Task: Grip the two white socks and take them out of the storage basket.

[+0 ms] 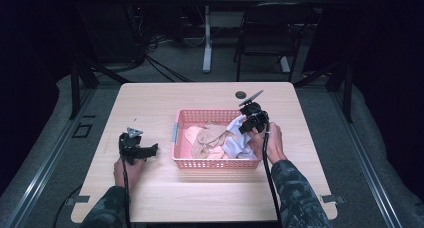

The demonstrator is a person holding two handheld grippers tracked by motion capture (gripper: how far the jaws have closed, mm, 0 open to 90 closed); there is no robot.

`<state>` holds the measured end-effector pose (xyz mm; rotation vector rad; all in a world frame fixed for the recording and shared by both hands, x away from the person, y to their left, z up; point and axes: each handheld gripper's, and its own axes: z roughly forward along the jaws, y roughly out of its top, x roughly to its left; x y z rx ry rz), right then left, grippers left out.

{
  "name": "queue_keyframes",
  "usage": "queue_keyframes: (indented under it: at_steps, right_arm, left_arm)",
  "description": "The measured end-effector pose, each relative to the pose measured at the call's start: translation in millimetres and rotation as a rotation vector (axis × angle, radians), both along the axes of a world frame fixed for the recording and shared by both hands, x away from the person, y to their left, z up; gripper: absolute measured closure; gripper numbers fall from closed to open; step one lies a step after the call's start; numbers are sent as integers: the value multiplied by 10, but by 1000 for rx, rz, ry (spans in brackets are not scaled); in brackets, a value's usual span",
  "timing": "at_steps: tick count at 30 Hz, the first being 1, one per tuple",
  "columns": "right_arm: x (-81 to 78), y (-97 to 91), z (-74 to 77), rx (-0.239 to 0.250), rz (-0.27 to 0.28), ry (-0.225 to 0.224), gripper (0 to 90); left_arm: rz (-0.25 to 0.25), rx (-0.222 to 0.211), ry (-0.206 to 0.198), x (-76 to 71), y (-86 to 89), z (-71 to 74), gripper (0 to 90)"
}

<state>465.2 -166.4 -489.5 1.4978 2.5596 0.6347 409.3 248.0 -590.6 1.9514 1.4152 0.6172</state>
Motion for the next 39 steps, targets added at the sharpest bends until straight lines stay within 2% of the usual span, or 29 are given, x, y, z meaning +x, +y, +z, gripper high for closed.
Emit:
queue_keyframes:
  at_steps: [6, 8, 13, 21, 34, 39]
  right_arm:
    - [-60, -40, 116, 35, 22, -41, 827]
    - [-92, -75, 206, 58, 22, -71, 828]
    - [-157, -132, 396, 103, 34, -104, 829]
    - [-217, -176, 551, 122, 49, -122, 829]
    - [-325, -123, 805, 126, 85, -158, 834]
    - [-338, -107, 857, 128, 91, -162, 834]
  left_arm:
    - [-4, 2, 0, 1, 2, 1, 111]
    - [-3, 2, 0, 1, 1, 0, 111]
    - [-3, 1, 0, 0, 0, 0, 111]
    - [-3, 2, 0, 0, 0, 1, 111]
    - [-2, 1, -1, 0, 0, 0, 111]
    - [-2, 3, 1, 0, 0, 2, 111]
